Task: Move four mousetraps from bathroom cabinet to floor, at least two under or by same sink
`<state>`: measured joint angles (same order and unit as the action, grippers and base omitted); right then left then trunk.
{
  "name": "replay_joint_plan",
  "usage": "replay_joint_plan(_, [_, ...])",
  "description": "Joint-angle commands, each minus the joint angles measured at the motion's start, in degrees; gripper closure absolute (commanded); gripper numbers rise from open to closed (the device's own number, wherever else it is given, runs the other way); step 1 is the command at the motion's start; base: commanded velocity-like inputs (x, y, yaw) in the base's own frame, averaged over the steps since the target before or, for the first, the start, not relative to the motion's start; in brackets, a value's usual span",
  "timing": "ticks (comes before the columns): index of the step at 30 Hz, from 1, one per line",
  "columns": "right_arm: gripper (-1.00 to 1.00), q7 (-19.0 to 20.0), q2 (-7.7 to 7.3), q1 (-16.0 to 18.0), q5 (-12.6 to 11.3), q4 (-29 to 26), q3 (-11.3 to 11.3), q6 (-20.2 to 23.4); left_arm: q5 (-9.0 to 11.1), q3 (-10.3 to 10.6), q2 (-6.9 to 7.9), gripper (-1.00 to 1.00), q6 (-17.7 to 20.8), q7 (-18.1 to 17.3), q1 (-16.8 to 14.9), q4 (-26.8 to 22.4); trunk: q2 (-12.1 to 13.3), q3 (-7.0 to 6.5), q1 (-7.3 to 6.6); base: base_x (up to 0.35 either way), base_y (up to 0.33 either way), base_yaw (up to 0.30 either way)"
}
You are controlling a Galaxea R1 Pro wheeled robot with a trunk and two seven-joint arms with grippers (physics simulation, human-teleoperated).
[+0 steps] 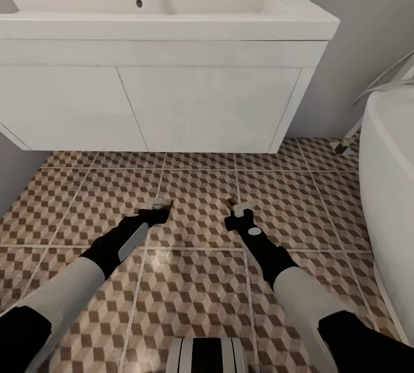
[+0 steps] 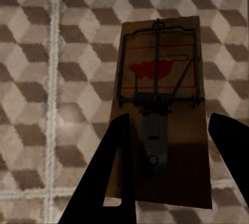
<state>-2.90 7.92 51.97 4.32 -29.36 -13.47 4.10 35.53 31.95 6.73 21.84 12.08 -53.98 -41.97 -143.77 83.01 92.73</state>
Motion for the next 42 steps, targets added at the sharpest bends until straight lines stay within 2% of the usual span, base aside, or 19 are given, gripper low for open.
replay_joint_plan(1, [1.00,-0.3,0.06,0.6,0.4,0.6,-0.2,1.0,-0.7,0.1,-0.29,1.00,1.6,0.6,-1.5,0.2,0.0,0.05,0.00,0.000,0.000,0.000])
replay_joint_plan(5, [1.00,-0.3,0.91,2.1,0.4,2.6,-0.2,1.6,-4.4,-0.1,-1.97,1.00,4.3,0.7,-5.3,4.0,0.0,0.05,0.00,0.000,0.000,0.000])
replay_joint_plan(8, [1.00,-0.2,1.18,2.4,0.4,3.5,-0.2,1.4,-5.5,-0.2,-2.39,1.00,3.8,0.6,-6.2,6.2,0.0,0.05,0.00,0.000,0.000,0.000])
replay_joint_plan(10, [1.00,0.0,1.24,2.5,0.4,4.2,-0.3,0.4,-5.9,0.0,-2.62,1.00,-0.9,0.5,-6.4,8.6,0.0,0.05,0.00,0.000,0.000,0.000])
replay_joint_plan(15, [1.00,0.2,0.89,2.5,0.5,6.7,-0.3,-3.7,-6.0,0.8,-4.31,1.00,-17.2,-0.1,-6.6,16.0,0.0,0.05,0.00,0.000,0.000,0.000])
replay_joint_plan(18, [1.00,0.2,0.81,2.5,0.5,6.9,-0.4,-5.2,-6.1,2.2,-4.44,1.00,-21.6,-1.1,-6.7,17.4,0.0,0.05,0.00,0.000,0.000,0.000])
replay_joint_plan(19, [1.00,0.3,0.71,2.5,0.5,6.9,-0.4,-6.8,-6.0,3.1,-4.44,1.00,-23.8,-1.5,-6.6,17.6,0.0,0.05,0.00,0.000,0.000,0.000])
replay_joint_plan(21, [1.00,0.3,0.65,2.5,0.5,6.9,-0.4,-9.2,-6.0,3.9,-4.44,1.00,-25.8,-1.8,-6.5,17.9,0.0,0.05,0.00,0.000,0.000,0.000])
replay_joint_plan(24, [1.00,0.5,0.61,2.5,0.6,6.9,-0.5,-11.4,-6.0,4.3,-4.32,1.00,-26.9,-2.0,-6.4,19.9,0.0,0.05,0.00,0.000,0.000,0.000])
replay_joint_plan(30, [1.00,3.3,0.54,2.5,0.6,6.8,-0.4,-11.8,-5.9,4.5,-4.26,1.00,-27.3,-2.0,-6.3,24.2,0.0,0.06,0.00,0.000,0.000,0.000])
replay_joint_plan(42, [1.00,4.6,0.44,2.5,0.6,6.8,-0.2,-11.6,-5.9,4.4,-4.52,1.00,-27.3,-2.0,-6.3,24.9,0.0,0.99,0.00,0.000,0.000,0.000])
